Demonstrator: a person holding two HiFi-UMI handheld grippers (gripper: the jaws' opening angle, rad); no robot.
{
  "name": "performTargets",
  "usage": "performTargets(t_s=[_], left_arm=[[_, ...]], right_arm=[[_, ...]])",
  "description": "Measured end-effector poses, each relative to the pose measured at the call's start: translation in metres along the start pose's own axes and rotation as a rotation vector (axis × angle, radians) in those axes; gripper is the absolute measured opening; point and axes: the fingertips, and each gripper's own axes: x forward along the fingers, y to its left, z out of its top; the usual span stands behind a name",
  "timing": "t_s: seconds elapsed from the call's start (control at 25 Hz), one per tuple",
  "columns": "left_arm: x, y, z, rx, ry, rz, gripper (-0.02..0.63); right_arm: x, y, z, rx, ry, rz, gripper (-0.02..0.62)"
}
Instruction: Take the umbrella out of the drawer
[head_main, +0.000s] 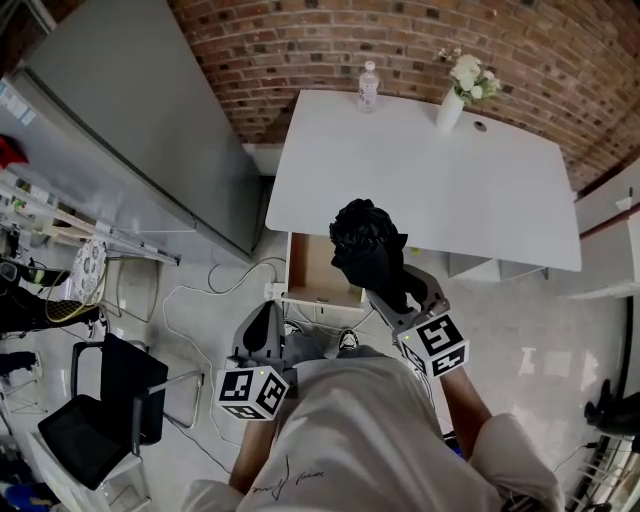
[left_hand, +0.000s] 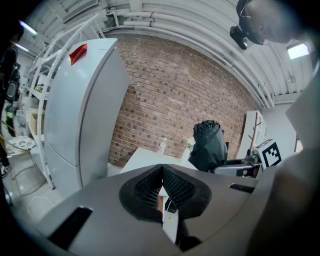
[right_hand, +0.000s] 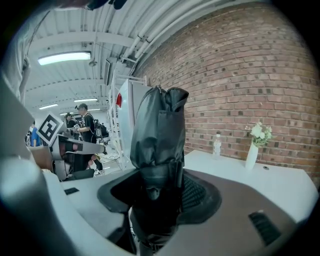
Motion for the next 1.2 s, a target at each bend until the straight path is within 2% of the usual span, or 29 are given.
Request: performTargets(t_s=[0.28, 1.2], left_arm=[[-0.002, 0.000, 0.008, -0.003, -0.015, -0.002, 0.017], [-0.006, -0.007, 0.013, 0.009, -0.013, -0.038, 0.017]], right_arm=[[-0.004, -0.005, 0.009, 0.020, -0.035, -0.005, 0.232], [-0.008, -0.001, 0.008, 0.036, -0.039, -0.008, 0.230]])
